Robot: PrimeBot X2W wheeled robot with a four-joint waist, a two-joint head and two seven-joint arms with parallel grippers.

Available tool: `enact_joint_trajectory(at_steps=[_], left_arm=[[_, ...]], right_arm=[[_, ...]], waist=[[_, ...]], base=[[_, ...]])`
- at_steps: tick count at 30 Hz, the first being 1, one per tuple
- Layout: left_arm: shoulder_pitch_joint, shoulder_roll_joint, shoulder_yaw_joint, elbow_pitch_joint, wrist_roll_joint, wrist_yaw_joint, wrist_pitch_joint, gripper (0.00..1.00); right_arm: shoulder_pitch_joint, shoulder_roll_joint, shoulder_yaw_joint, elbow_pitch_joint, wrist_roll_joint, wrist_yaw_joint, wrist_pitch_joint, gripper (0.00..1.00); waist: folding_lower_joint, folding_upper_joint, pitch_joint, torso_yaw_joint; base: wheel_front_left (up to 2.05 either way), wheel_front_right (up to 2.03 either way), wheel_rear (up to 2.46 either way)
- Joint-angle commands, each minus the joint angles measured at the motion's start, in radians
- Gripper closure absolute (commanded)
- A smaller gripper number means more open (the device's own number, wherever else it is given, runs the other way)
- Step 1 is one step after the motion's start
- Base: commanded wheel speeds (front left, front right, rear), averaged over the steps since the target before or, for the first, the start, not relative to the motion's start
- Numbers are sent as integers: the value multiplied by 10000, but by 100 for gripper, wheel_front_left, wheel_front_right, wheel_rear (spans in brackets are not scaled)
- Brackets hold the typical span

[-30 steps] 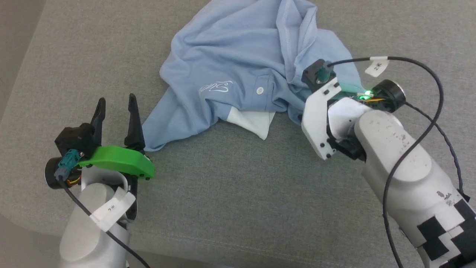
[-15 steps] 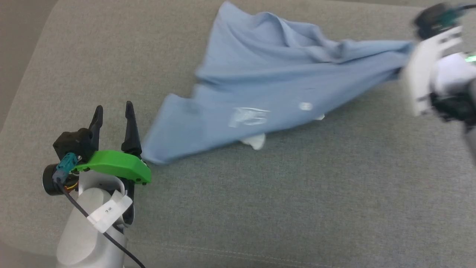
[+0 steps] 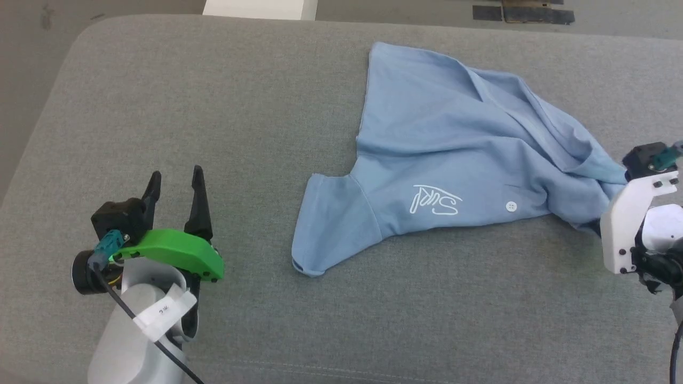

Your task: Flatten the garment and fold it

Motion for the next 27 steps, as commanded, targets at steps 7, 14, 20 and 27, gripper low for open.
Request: enact_joint_trajectory(at_steps=[7, 14, 20, 27], left_arm=[[339, 21, -166, 111, -194, 10, 97, 0], [547, -43, -270, 162, -298, 5, 140, 0], [434, -199, -440, 212, -477, -61, 501, 0], [-1530, -584, -1463, 825, -394, -476, 2548, 0]], right_arm=[[1266, 1081, -2293, -2120, -201, -15, -2652, 0], [3117, 2581, -3587, -4111, -663, -15, -4367, 0], [3821, 3344, -3906, -4777, -757, -15, -4476, 0], [3686, 3512, -3923, -5095, -916, -15, -4252, 0]], waist=[[0, 0, -559, -77], [0, 0, -847, -266], [0, 0, -755, -585], [0, 0, -254, -854]], base=[[0, 0, 0], [0, 0, 0], [0, 0, 0], [0, 0, 0]])
